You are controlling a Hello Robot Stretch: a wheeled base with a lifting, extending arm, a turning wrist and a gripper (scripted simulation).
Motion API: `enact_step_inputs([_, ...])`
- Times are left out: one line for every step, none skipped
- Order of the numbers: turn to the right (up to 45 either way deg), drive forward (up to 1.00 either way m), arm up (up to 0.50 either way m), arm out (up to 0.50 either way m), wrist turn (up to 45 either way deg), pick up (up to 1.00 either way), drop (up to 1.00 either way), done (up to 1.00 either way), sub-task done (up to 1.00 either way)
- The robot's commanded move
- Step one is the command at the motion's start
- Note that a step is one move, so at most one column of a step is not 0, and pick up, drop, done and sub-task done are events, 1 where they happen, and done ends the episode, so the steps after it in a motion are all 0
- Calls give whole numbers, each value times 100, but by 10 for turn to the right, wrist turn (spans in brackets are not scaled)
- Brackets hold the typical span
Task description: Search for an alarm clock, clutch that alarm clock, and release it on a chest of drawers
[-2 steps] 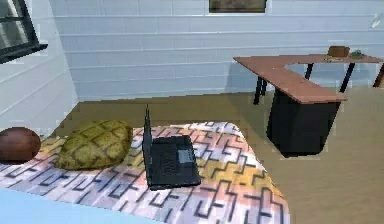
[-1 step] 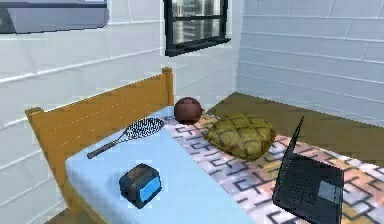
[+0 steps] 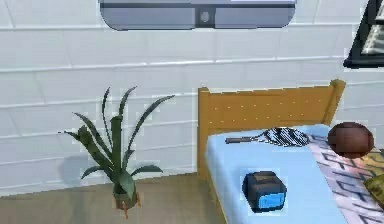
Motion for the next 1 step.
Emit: enact_step_inputs([-450, 0, 0, 0, 0, 0, 0, 0, 0])
